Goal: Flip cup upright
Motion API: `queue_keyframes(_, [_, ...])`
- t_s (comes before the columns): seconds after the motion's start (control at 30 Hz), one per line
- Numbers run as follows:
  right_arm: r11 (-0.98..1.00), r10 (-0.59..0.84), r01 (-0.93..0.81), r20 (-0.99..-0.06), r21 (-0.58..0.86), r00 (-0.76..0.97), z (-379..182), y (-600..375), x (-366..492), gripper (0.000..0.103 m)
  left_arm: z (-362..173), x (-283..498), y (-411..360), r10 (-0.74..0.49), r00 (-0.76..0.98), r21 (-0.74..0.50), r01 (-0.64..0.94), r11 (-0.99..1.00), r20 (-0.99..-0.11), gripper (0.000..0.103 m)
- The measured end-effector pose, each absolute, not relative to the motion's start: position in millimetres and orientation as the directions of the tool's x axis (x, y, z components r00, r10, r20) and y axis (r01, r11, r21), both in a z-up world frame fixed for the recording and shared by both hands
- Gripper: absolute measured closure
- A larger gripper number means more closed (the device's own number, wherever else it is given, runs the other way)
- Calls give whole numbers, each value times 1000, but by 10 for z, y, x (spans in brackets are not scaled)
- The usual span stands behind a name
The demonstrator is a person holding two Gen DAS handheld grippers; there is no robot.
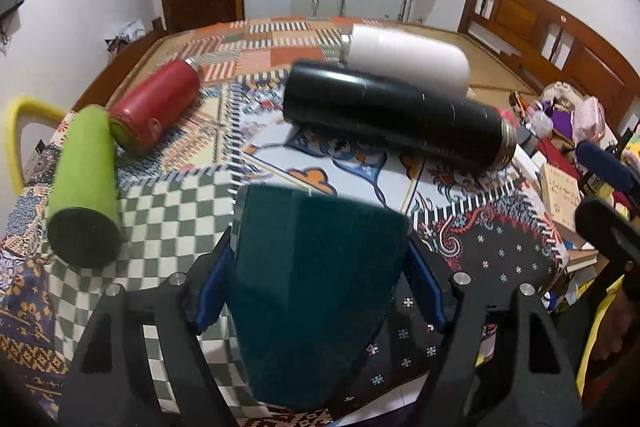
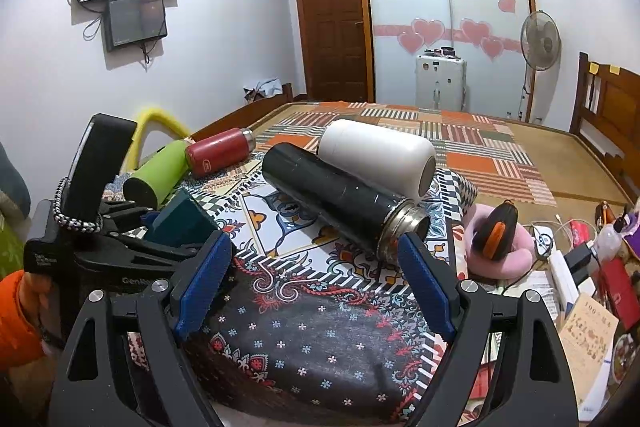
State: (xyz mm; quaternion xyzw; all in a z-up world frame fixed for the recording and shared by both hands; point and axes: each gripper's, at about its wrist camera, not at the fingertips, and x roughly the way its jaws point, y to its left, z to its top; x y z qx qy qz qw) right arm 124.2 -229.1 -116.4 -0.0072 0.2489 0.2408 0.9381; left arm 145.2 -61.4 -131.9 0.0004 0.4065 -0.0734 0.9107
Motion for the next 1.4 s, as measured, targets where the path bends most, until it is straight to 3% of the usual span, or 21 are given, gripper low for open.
queue_keyframes(0.37, [874, 474, -465, -445, 139, 760, -1110, -2224, 1258, 20, -1118, 1389, -517, -115, 722, -32, 128, 991, -682, 28])
queue_keyframes(1.03, [873, 477, -468, -445, 139, 758, -1108, -2148, 1271, 20, -1216, 1433, -463, -157, 713, -86, 135, 987, -683, 27])
queue_keyframes(1.2, [870, 483, -472, -438, 143, 758, -1074, -2115, 1241, 20, -1133, 1320, -513, -129, 743, -32, 143, 989, -657, 15])
queue_keyframes(1.4, [868, 490, -476, -412, 145, 768, -970, -2081, 1154, 20, -913, 1077, -424, -117, 792, -31, 123, 992, -600, 15])
